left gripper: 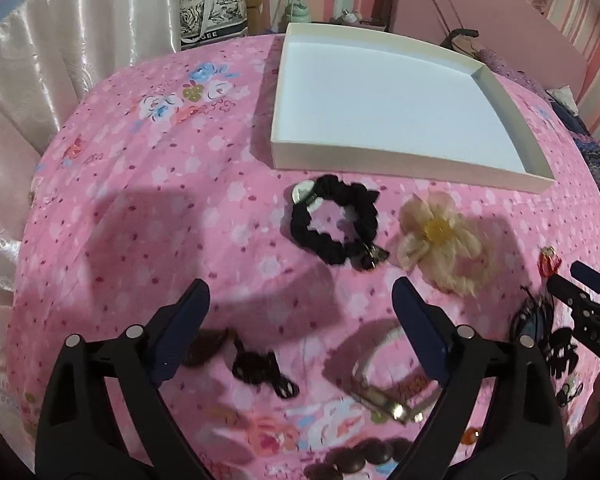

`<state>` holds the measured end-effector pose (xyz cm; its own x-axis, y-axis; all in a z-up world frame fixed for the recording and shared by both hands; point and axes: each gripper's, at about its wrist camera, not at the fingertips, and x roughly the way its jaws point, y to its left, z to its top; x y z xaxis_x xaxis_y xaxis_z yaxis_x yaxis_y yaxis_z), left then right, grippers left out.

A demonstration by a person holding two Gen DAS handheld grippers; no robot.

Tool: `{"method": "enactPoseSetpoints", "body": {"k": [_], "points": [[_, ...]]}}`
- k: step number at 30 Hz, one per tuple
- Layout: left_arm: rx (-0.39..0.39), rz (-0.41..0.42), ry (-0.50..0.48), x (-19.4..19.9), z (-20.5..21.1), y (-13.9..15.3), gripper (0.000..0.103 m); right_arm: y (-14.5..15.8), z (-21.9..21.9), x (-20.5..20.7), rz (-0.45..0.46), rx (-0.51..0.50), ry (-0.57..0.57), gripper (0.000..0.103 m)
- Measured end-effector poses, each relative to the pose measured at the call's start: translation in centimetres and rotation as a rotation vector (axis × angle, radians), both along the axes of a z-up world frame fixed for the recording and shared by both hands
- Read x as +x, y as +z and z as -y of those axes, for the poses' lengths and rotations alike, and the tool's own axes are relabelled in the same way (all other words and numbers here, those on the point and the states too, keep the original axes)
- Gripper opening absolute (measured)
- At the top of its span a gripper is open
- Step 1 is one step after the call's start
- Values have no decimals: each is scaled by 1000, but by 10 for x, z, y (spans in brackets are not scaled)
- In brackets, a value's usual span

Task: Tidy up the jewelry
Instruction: 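Close the left tool on the black scrunchie while the right tool grasps the red tassel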

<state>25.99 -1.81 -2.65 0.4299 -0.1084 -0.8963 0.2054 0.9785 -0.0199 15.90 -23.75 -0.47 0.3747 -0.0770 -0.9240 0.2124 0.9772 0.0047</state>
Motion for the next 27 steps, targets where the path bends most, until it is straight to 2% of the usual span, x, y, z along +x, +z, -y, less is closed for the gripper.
{"method": "enactPoseSetpoints", "body": {"k": [3, 7, 10, 16, 20, 22, 25, 27], "points": [[0, -12, 10, 13, 1, -4, 91, -4, 8, 5, -16, 5, -17, 54], [14, -21, 21, 27, 2, -11, 89, -5, 15, 10, -20, 11, -29, 54], [3, -44, 18, 36, 2, -16, 83, -2, 13, 15, -14, -19, -17, 54], [7, -59, 35, 50, 0, -24, 83, -11, 14, 22, -41, -3, -18, 54], [6, -75, 37, 57, -2, -28, 75, -7, 14, 26, -34, -18, -17, 53], [-3, -87, 37, 60, 0, -31, 74, -9, 13, 30, -42, -33, -18, 53], [3, -90, 31, 62, 5, -34, 72, -18, 15, 32, -73, -28, -25, 46], [2, -97, 25, 63, 6, -37, 68, -24, 19, 31, -90, -7, -33, 43]]}}
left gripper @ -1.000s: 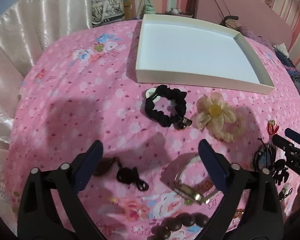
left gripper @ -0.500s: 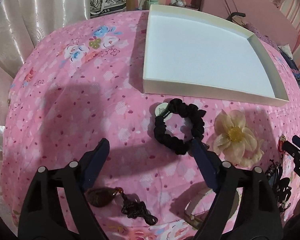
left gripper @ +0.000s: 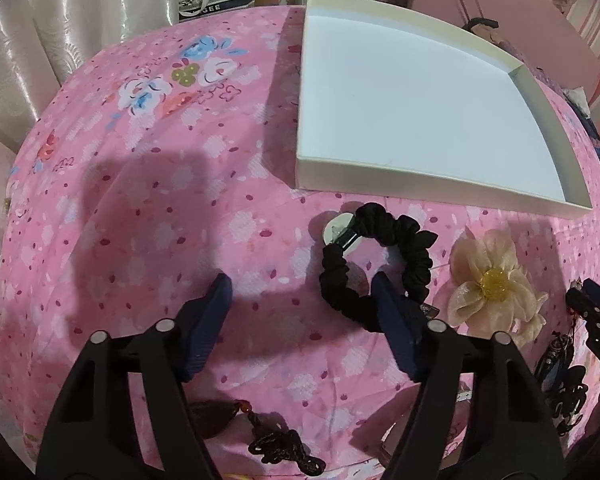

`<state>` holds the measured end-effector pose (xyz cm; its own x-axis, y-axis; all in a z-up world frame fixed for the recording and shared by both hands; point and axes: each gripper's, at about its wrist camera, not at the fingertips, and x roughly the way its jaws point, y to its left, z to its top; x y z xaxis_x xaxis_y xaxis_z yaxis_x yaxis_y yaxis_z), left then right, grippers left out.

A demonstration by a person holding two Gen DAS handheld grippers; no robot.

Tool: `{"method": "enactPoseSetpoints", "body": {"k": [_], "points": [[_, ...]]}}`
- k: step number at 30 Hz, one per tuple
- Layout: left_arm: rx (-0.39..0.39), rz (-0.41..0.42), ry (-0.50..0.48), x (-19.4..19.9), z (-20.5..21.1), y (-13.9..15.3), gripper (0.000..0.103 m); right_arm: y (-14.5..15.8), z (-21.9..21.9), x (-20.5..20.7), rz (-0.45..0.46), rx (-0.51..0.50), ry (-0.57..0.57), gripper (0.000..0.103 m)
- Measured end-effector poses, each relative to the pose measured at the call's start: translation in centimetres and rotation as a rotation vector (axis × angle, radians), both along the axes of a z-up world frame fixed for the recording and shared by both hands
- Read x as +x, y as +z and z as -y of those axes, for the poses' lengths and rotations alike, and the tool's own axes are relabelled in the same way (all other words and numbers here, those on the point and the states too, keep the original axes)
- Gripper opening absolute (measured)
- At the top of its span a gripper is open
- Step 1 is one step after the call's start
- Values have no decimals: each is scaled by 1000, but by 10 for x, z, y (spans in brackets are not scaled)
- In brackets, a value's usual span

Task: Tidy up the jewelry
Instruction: 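Close the left tool on the black scrunchie while the right tool grasps the red tassel, then carry both items into the white tray and open both tools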

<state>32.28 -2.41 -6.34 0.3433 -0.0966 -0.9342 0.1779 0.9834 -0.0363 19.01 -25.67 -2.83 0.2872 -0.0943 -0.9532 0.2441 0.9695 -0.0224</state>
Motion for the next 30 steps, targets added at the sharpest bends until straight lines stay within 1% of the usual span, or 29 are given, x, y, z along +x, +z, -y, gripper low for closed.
{"method": "enactPoseSetpoints", "body": {"k": [2, 3, 4, 5, 6, 7, 9, 10, 11, 12, 15, 19, 22, 25, 30], "points": [[-2, -4, -4, 5, 5, -3, 67, -1, 2, 0, 3, 11, -5, 42], [0, -2, -3, 7, 6, -4, 63, 0, 3, 0, 5, 12, -5, 39], [6, 6, -1, 7, 7, -4, 60, 0, 3, 0, 6, 15, -2, 30], [12, 13, 6, 8, 8, -3, 50, 0, 3, 0, 6, 18, 0, 24], [10, 17, 9, 8, 8, -2, 41, 0, 3, 0, 8, 24, 0, 23], [8, 18, 7, 8, 9, -2, 38, 0, 3, -1, 9, 27, 0, 19], [3, 20, 9, 10, 7, -2, 26, 0, 4, -1, 16, 33, -2, 17], [2, 23, 20, 12, 6, -3, 22, 0, 4, -1, 20, 30, -1, 14], [3, 24, 25, 11, 3, -2, 15, 1, 4, -1, 26, 26, 3, 12], [3, 23, 30, 12, 1, -1, 11, 2, 3, -2, 30, 24, 5, 11], [-23, 21, 34, 12, -3, 1, 9, 5, 4, -3, 45, 18, 10, 8], [-44, 57, 34, 9, -5, 10, 8, 16, 8, -3, 82, 34, 2, 8], [-62, 85, 25, 4, -3, 24, 8, 24, 10, -1, 101, 39, 1, 8], [-64, 118, 8, 0, 0, 39, 8, 35, 12, 3, 130, 39, 3, 8], [-95, 165, -24, 4, 8, 71, 8, 66, 16, 20, 209, 28, 12, 8]]}}
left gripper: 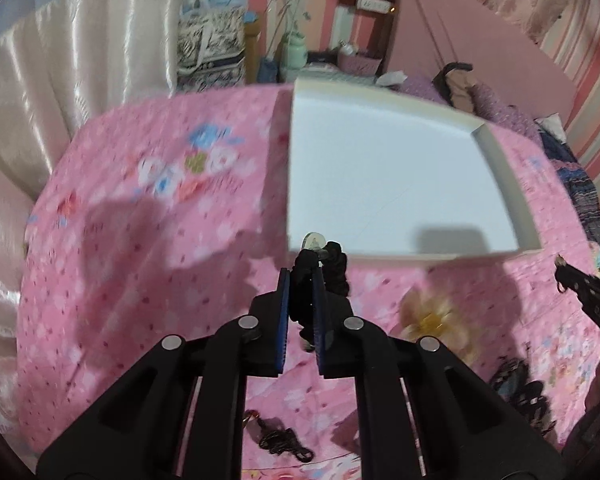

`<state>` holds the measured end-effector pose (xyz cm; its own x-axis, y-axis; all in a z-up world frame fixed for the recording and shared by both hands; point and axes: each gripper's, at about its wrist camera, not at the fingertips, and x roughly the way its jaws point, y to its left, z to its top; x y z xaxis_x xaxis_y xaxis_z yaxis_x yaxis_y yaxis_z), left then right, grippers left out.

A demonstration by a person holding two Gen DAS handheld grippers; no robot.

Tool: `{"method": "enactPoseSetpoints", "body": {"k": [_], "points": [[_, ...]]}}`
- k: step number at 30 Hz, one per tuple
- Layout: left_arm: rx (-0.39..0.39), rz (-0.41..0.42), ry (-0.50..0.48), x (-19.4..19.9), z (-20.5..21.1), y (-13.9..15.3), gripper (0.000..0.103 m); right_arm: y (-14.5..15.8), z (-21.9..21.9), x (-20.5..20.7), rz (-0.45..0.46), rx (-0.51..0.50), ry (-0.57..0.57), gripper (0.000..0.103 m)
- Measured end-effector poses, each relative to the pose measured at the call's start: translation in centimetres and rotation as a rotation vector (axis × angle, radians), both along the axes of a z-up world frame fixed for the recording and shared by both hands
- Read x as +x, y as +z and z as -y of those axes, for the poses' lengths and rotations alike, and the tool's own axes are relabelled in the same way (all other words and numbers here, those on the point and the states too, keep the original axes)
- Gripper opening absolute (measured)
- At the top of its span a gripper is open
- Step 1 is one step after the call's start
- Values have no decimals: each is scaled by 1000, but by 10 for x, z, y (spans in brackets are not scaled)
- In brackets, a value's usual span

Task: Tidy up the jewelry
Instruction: 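Carry both items into the white tray and open both tools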

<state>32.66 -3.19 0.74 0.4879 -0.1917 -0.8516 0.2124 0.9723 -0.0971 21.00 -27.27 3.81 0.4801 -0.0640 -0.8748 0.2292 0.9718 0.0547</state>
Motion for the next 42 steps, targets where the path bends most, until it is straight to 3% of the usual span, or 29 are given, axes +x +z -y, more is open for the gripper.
{"method": "enactPoseSetpoints", "body": {"k": [9, 14, 21, 26, 33, 42], "points": [[-56, 41, -23, 59, 17, 45, 8, 38, 13, 93, 86, -24, 7, 8], [-46, 14, -14, 121, 36, 33, 8, 27, 22, 147, 68, -32, -16, 8], [-43, -83, -76, 184, 70, -12, 8, -22, 38, 213, -4, 20, -36, 8], [27, -103, -38, 209, 80, -40, 8, -54, 47, 235, -55, 13, -58, 8], [100, -108, -32, 227, 86, -60, 9, -70, 55, 242, -82, 21, -75, 8], [130, -84, -21, 231, 91, -65, 14, -79, 52, 246, -95, 11, -63, 11]]}}
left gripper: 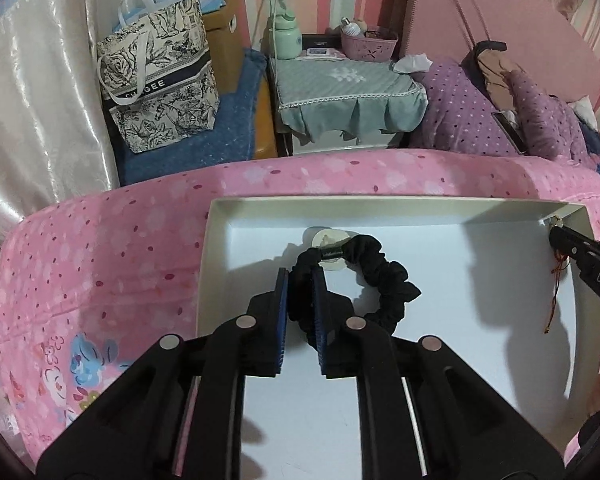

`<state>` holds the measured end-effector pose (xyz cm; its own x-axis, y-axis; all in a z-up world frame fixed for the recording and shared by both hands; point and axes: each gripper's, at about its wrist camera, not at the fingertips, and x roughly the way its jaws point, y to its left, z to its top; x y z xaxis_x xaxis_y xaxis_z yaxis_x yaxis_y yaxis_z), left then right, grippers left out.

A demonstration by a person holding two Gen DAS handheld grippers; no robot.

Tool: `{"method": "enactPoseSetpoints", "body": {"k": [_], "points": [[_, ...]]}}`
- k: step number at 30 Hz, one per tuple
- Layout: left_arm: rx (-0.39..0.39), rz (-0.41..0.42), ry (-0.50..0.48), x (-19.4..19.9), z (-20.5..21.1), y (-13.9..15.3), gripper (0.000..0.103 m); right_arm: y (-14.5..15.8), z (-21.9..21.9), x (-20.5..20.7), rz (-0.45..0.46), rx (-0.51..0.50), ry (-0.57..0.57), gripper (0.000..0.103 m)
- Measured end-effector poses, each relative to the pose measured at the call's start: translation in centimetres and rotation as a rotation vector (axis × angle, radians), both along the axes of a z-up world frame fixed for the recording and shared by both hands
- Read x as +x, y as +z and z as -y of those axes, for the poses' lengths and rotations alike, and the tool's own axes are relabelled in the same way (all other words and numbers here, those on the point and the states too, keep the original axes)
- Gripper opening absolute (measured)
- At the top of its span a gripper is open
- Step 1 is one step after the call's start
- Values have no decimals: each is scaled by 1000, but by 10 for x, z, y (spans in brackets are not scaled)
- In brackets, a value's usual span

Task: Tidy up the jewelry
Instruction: 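Carry both items into the white tray and open both tools, then lift both tools out of the tray toward the remaining jewelry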

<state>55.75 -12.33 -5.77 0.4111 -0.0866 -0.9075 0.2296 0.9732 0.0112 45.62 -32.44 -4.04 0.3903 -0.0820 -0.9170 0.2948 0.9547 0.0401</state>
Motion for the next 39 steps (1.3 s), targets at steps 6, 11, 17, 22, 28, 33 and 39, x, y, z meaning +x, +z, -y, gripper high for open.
{"method": "enactPoseSetpoints", "body": {"k": [6, 11, 17, 22, 28, 33, 39], "points": [[27, 26, -3, -8, 1, 4, 48, 1, -5, 1, -12, -22, 17, 16], [22, 57, -27, -18, 5, 16, 59, 7, -9, 0, 12, -61, 20, 54], [-23, 96, -57, -35, 8, 44, 74, 30, -15, -7, 34, -57, 58, 68], [-72, 126, -74, -64, 0, 73, 82, 64, -21, -35, 100, -97, 103, 81], [-57, 200, -59, -119, -31, 105, 100, 96, -21, -85, 122, -64, 100, 81], [-26, 214, -32, -168, -67, 120, 100, 116, -23, -136, 126, -66, 80, 81], [-34, 202, 10, -227, -106, 124, 100, 127, -28, -204, 142, -56, 56, 88]]}}
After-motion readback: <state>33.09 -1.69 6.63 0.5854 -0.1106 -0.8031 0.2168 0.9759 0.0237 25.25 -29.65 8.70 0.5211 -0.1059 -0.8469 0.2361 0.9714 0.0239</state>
